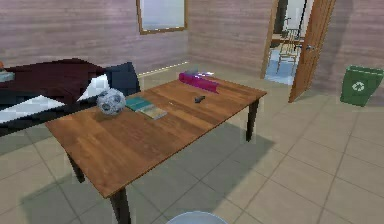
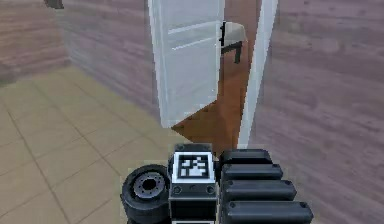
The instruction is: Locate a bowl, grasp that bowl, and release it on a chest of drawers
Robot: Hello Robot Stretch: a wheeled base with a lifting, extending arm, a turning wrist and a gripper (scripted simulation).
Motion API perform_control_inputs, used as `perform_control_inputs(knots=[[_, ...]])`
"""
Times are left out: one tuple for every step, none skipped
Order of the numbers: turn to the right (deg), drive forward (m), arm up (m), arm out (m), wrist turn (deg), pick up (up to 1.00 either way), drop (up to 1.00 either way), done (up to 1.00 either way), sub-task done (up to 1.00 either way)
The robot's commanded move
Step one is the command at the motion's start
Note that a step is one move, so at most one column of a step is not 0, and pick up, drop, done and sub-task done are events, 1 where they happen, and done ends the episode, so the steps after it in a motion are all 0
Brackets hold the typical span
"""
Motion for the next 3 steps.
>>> perform_control_inputs(knots=[[27.0, 0.00, 0.00, 0.00, 0.0, 0.00, 0.00, 0.00, 0.00], [-45.0, 0.00, 0.00, 0.00, 0.0, 0.00, 0.00, 0.00, 0.00], [-36.0, 0.00, 0.00, 0.00, 0.0, 0.00, 0.00, 0.00, 0.00]])
